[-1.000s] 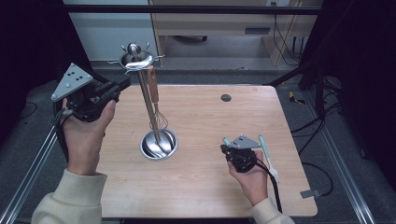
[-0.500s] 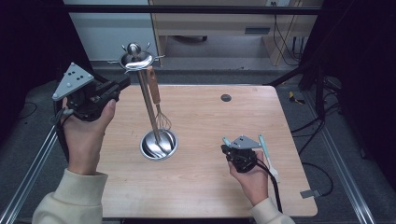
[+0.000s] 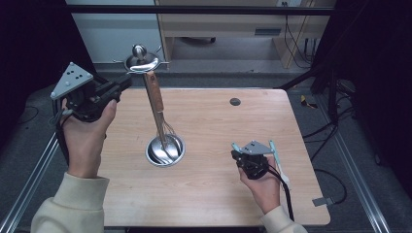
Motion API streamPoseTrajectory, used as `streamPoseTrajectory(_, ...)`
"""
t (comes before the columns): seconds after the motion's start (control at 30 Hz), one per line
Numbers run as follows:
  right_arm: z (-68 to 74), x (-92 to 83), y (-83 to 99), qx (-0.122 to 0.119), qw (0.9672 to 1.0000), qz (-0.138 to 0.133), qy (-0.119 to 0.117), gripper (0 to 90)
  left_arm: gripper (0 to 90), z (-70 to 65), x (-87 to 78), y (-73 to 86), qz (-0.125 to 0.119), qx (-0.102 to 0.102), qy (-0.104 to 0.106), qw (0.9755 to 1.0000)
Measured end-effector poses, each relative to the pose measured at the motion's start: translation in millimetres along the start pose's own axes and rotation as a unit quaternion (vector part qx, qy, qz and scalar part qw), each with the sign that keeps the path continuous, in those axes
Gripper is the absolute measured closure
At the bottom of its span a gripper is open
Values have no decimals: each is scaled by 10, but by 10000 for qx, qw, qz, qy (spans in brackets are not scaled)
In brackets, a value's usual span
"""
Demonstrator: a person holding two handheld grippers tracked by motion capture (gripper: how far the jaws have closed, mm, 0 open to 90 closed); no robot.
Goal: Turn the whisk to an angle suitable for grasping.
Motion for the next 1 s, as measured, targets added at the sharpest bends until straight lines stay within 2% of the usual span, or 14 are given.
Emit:
streamPoseTrajectory(0.1,-15,-19,2,40,10000,-25,-1,899,900,62,23,-2,33,-125,-11,9999)
streamPoseTrajectory(0.33,-89,-31,24,117,9999,-18,27,899,900,181,80,-55,93,-122,-108,9998)
streamPoseTrajectory(0.4,-96,-37,25,133,9999,-23,26,899,900,211,99,-50,112,-211,-84,9997)
streamPoseTrajectory(1.0,-78,-69,17,128,9999,-67,58,899,900,307,206,-45,169,-220,-132,9995)
Point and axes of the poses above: each handheld gripper's, and its own axes: x roughly forward along the jaws, y roughly out of its underside, z roughly to its left, the point moved 2 cm from there along x, roughly forward along the jaws, and after that the axes turned 12 degrees about -y, right-handed, at the moved point
